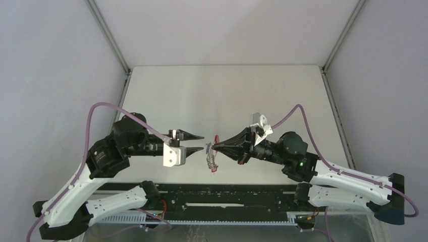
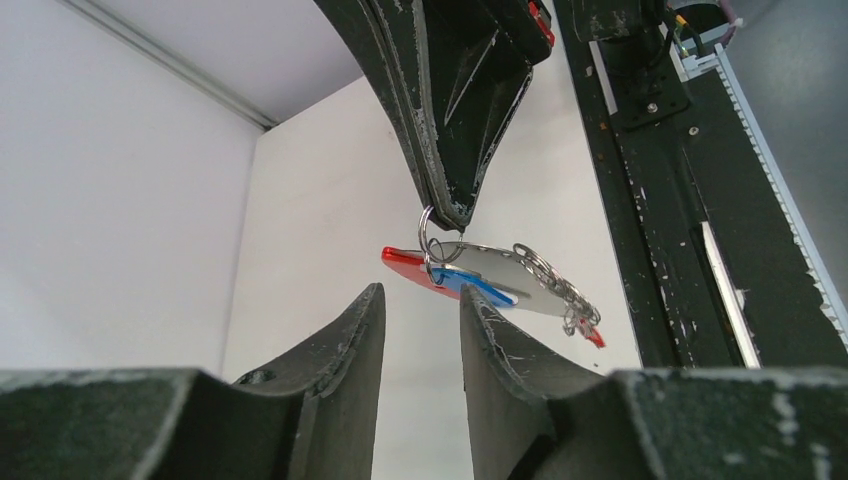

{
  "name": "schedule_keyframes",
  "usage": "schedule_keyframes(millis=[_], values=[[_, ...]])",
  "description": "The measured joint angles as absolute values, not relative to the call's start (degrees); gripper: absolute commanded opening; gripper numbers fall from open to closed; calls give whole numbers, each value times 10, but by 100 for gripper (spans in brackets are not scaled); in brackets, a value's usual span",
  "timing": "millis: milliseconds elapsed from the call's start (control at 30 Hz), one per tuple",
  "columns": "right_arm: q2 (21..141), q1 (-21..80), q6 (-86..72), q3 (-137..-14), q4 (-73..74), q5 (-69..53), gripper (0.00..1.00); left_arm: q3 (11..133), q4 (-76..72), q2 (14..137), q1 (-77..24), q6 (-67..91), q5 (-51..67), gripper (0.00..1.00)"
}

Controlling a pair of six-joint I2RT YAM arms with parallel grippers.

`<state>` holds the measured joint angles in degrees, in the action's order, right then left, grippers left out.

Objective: Put the keys on the keyring

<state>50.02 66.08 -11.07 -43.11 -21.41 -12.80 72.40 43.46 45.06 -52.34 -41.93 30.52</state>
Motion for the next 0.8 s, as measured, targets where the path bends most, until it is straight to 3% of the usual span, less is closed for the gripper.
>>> schedule_keyframes(millis=[500, 800], values=[[507, 660, -121, -431, -248, -152, 0, 710, 411, 452, -523, -404, 317, 31], [510, 660, -122, -431, -248, -156, 0, 700, 401, 453, -526, -398, 328, 10]])
